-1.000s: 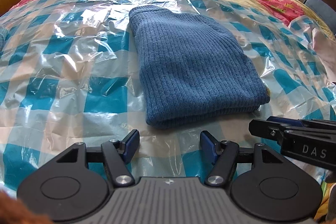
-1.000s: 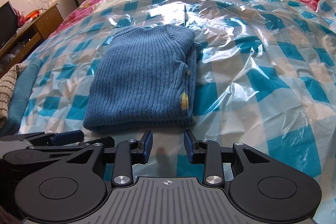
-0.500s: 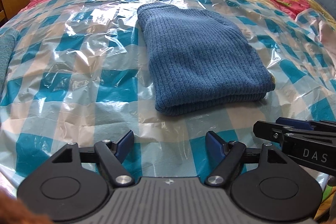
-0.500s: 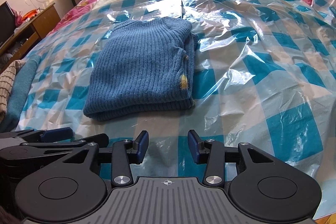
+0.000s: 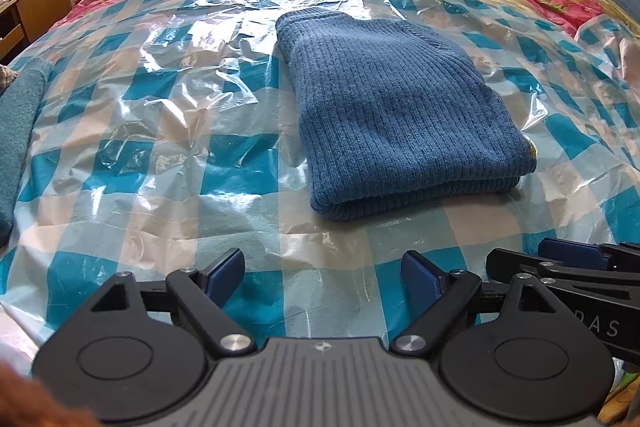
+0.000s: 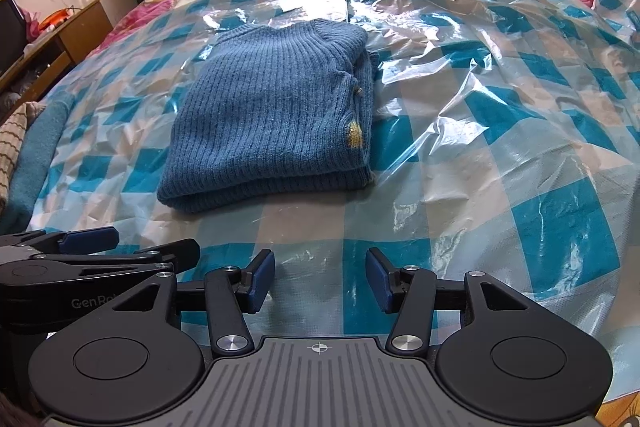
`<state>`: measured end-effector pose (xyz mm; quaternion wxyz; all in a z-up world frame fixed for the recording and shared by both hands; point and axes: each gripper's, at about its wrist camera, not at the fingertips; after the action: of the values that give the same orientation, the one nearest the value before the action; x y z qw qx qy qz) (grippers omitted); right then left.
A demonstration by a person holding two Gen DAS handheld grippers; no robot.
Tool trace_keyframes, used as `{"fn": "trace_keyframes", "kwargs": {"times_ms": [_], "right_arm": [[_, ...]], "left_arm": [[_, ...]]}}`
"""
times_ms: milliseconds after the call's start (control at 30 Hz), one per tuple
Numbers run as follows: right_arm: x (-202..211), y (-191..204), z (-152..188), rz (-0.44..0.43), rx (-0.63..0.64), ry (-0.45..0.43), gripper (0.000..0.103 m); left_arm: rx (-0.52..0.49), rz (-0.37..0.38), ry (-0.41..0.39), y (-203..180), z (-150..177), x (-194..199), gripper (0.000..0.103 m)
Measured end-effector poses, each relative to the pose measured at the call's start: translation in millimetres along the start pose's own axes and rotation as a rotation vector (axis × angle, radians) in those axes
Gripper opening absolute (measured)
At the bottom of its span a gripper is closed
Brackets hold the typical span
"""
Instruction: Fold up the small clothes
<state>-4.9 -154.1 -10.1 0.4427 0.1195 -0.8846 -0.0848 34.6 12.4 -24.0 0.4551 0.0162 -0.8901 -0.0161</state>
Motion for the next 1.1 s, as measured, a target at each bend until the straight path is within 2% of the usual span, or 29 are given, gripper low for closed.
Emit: {"fn": "trace_keyframes", "kwargs": {"times_ms": [633, 833, 1100], "right_arm": [[0.5, -1.9, 2.3, -0.002, -0.020, 0.007, 0.053], [1.1, -2.1, 3.2, 0.003, -0.021, 0.004, 0.058], [1.0, -3.3, 4.5, 0.016, -0.024, 0.004, 0.058]], "left_arm": [[0.015, -0.020, 0.022, 0.7, 1.5, -1.4, 0.095], [0.025, -0.021, 0.021, 2.7, 1.5, -1.7, 0.096], [0.003, -0.033, 0.027, -0.8, 4.4, -1.8, 0.096]]}}
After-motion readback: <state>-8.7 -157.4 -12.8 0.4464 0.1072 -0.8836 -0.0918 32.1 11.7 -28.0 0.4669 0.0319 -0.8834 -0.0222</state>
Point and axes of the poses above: each gripper's, at about its wrist camera, not at the fingertips, and x roughly against the way its jaws point, y to its left, z to its underside, and after that the axes turned 7 degrees about -z, right-handed
